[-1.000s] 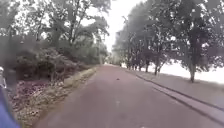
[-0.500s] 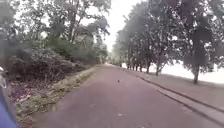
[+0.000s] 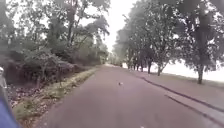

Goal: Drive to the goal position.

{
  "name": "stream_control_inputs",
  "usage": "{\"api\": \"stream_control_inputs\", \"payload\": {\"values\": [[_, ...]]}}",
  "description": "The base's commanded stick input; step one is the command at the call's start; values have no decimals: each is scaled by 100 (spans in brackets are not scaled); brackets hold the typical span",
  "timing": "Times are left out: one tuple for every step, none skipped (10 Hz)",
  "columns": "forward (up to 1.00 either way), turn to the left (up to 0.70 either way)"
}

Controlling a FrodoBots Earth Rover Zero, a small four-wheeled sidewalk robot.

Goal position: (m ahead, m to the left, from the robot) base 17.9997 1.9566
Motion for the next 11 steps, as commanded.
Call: {"api": "stream_control_inputs", "payload": {"values": [[70,-1],[70,-1],[70,-1],[70,-1],[70,-1],[70,-1],[70,-1],[70,-1],[70,-1],[70,-1],[70,-1]]}}
